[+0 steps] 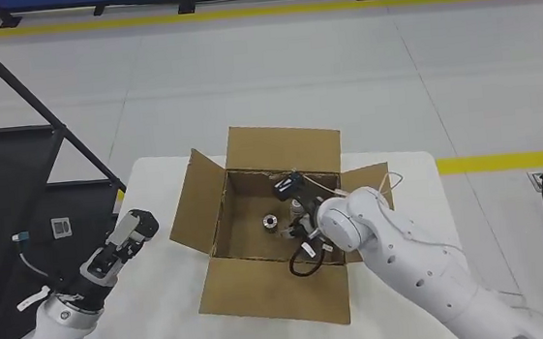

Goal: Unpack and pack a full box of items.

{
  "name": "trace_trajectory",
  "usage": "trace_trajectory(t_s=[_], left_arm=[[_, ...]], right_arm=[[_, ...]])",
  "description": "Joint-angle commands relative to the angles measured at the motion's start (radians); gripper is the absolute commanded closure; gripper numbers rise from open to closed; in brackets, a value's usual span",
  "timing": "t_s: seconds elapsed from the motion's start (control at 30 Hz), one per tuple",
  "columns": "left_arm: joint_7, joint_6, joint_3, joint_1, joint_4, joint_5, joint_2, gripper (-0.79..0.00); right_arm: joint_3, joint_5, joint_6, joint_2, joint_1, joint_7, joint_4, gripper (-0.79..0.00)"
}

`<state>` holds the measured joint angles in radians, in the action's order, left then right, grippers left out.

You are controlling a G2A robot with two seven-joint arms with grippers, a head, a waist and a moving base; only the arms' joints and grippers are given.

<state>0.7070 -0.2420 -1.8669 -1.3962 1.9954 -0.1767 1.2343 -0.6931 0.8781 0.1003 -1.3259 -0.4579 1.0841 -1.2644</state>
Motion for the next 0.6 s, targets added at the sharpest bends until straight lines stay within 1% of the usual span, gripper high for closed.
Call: trace_trajectory(t_s=[0.0, 0.1, 0.4, 0.57], left_arm=[[0.0, 0.0, 0.0, 0.0, 0.0, 0.0, 0.0, -0.785], [0.0, 0.0, 0.0, 0.0, 0.0, 0.0, 0.0, -0.785], [0.0, 0.0, 0.0, 0.0, 0.0, 0.0, 0.0, -0.785], [0.0, 0.0, 0.0, 0.0, 0.0, 0.0, 0.0, -0.785]], right_arm=[[0.005, 0.002, 0.002, -0.005, 0.002, 0.016, 0.023, -0.785], [0.013, 0.016, 0.007, -0.012, 0.005, 0.021, 0.053, -0.785], [0.012, 0.009, -0.007, -0.036, 0.019, -0.041, 0.146, -0.785], [0.009, -0.011, -0.032, -0.049, 0.024, -0.062, 0.199, -0.785]])
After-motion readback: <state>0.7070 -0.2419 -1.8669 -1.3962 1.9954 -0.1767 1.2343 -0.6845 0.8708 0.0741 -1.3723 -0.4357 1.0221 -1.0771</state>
